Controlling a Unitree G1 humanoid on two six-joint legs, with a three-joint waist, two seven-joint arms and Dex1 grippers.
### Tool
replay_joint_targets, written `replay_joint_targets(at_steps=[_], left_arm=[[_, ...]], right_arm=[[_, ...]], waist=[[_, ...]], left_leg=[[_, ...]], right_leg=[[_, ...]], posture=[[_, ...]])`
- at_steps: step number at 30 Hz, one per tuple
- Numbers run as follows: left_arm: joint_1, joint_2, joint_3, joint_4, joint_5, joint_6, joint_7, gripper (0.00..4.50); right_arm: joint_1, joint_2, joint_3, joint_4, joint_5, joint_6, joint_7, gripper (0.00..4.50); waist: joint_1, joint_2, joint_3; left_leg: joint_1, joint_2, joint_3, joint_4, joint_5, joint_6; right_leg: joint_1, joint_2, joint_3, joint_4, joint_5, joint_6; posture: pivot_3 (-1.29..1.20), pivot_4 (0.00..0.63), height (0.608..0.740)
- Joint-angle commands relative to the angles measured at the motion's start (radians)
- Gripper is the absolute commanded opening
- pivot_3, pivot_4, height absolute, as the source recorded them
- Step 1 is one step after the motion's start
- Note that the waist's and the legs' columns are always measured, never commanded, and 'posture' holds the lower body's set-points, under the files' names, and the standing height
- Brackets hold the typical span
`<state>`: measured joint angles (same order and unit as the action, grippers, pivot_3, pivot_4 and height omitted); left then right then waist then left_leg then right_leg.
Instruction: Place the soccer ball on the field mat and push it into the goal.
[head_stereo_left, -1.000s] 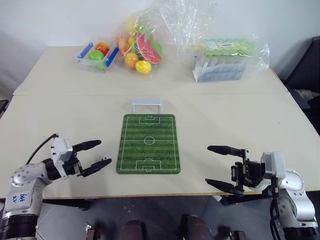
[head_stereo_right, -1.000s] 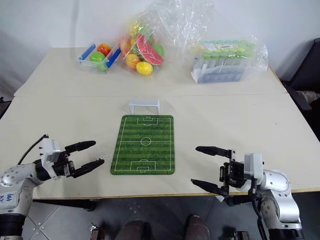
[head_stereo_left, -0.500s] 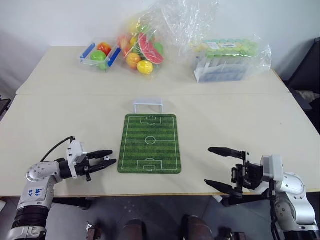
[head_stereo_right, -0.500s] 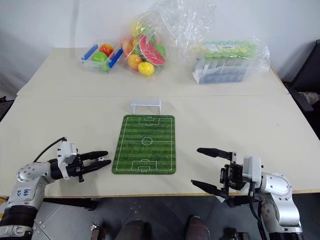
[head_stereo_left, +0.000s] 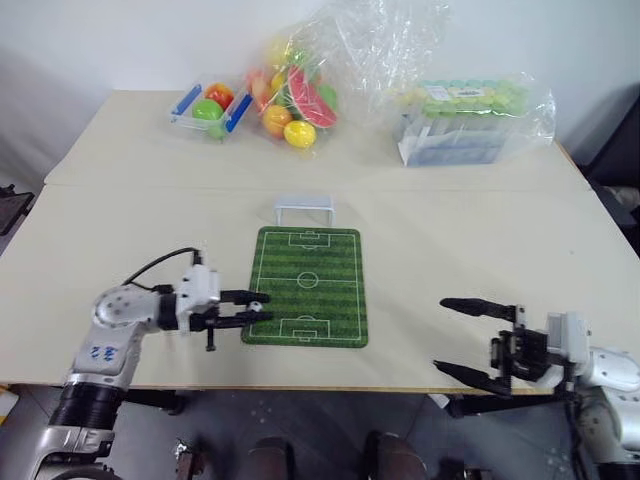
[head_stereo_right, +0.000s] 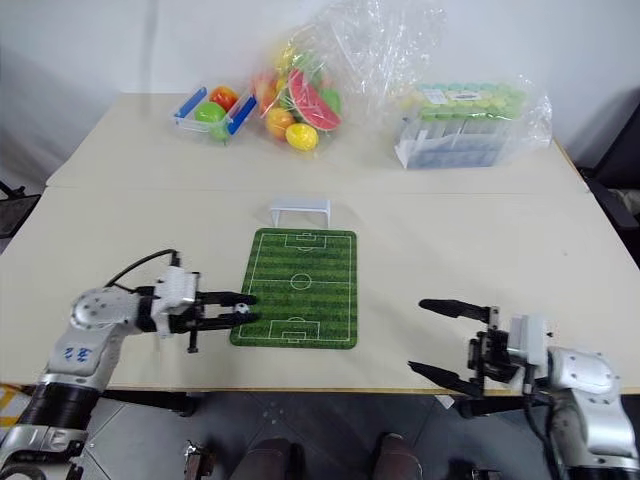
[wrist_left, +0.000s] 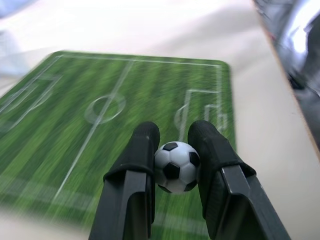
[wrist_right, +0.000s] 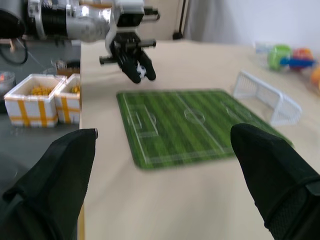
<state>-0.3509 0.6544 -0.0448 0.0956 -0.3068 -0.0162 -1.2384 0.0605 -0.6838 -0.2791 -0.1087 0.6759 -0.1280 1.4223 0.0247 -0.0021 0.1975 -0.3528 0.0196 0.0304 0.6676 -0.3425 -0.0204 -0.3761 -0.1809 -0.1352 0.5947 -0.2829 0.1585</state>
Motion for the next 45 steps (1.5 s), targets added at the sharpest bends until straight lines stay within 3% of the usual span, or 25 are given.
replay_joint_targets(at_steps=[1, 15, 23, 32, 36, 40, 45], left_arm=[[-0.021, -0.018, -0.070, -0.038, 0.055, 0.020, 0.019, 0.86], [-0.033, -0.087, -0.145, 0.005, 0.100, 0.021, 0.059, 0.86], [-0.028, -0.098, -0.131, 0.033, 0.092, -0.037, 0.065, 3.34], [-0.008, -0.088, -0.091, 0.021, 0.052, -0.051, 0.055, 3.34], [0.006, -0.085, -0.032, -0.018, -0.032, -0.037, 0.035, 3.34], [0.090, -0.004, 0.090, -0.111, -0.183, 0.029, -0.047, 3.34], [0.177, 0.076, 0.187, -0.137, -0.228, 0.040, -0.079, 3.34]], right_arm=[[0.022, -0.023, -0.026, -0.024, 0.025, 0.015, 0.021, 4.50], [0.061, 0.018, -0.016, -0.106, 0.031, 0.033, -0.056, 4.50], [0.061, 0.035, 0.007, -0.150, 0.022, 0.059, -0.096, 4.50], [0.035, 0.028, 0.029, -0.184, 0.033, 0.109, -0.130, 4.50], [0.026, 0.027, 0.039, -0.201, 0.037, 0.133, -0.138, 4.50], [0.020, 0.023, 0.038, -0.215, 0.042, 0.156, -0.142, 4.50], [0.003, 0.023, 0.035, -0.213, 0.043, 0.166, -0.139, 4.50]], waist=[[-0.004, 0.000, 0.000], [0.002, 0.000, 0.000], [0.001, 0.000, 0.000], [0.001, 0.000, 0.000], [0.000, 0.000, 0.000], [-0.004, 0.000, 0.000], [-0.002, 0.000, 0.000]], left_leg=[[0.000, 0.000, 0.000, 0.000, 0.000, 0.000], [0.000, 0.000, 0.001, 0.001, 0.000, 0.000], [0.000, 0.000, 0.001, 0.001, 0.000, 0.000], [0.000, 0.000, 0.001, 0.001, 0.000, 0.000], [0.000, 0.000, 0.001, 0.001, 0.000, 0.000], [0.000, 0.000, 0.001, 0.001, 0.000, 0.000], [0.000, 0.001, 0.001, 0.001, 0.000, 0.000]], right_leg=[[0.000, 0.000, 0.000, 0.000, 0.000, 0.000], [0.000, 0.000, 0.001, 0.000, 0.000, 0.000], [0.000, 0.000, 0.001, 0.000, 0.000, 0.000], [0.000, 0.000, 0.001, 0.000, 0.000, 0.000], [0.000, 0.000, 0.001, 0.000, 0.000, 0.000], [0.000, 0.000, 0.001, -0.001, 0.000, 0.000], [0.000, 0.000, 0.002, -0.001, 0.000, 0.000]], posture=[[0.00, 0.150, 0.740], [0.00, 0.150, 0.740], [0.00, 0.150, 0.740], [0.00, 0.150, 0.740], [0.00, 0.150, 0.740], [0.00, 0.150, 0.740], [0.00, 0.150, 0.740]])
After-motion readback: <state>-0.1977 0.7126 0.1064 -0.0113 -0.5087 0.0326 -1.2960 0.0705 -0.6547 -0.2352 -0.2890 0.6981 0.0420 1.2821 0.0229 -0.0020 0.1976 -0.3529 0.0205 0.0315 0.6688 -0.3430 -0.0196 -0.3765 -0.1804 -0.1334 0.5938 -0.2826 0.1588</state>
